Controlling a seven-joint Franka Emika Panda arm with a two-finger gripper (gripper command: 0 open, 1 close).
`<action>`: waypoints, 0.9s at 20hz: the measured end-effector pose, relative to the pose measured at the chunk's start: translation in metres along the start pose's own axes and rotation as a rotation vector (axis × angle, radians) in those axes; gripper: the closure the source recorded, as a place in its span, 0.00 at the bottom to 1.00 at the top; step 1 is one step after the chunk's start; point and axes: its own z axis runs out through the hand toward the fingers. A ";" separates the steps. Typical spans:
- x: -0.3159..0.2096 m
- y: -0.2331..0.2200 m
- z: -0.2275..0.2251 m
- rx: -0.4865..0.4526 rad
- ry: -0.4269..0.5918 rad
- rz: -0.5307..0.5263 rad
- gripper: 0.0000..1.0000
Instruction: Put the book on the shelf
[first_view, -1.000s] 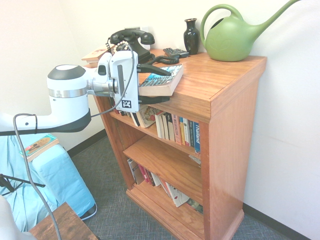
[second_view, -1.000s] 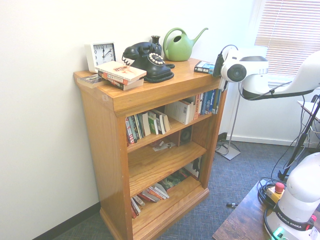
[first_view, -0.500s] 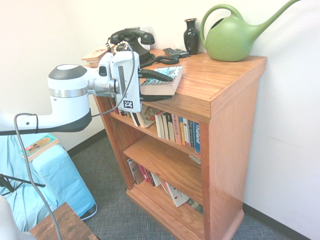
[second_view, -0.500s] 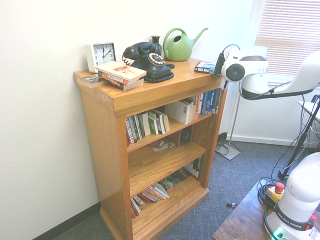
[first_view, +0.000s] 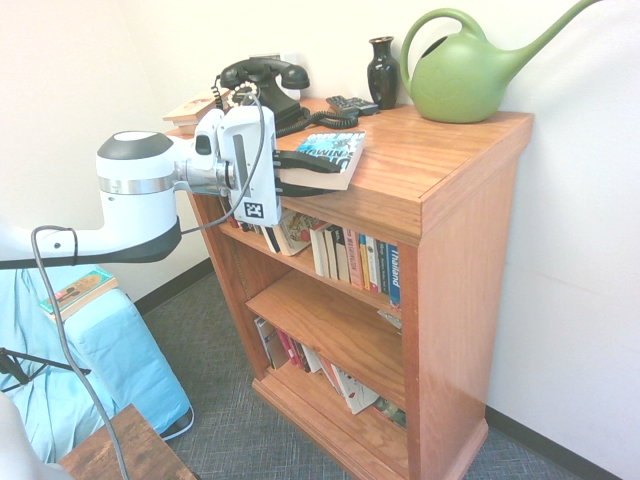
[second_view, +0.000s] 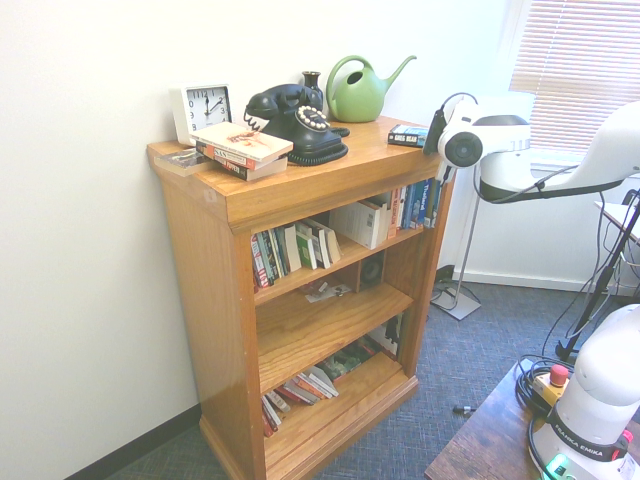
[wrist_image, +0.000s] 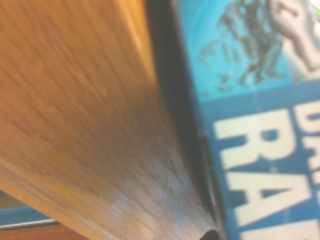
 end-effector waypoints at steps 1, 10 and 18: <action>0.000 0.000 0.000 0.000 -0.001 0.000 1.00; 0.007 0.040 -0.025 0.028 -0.098 0.136 1.00; -0.048 0.082 -0.146 0.264 -0.416 0.379 1.00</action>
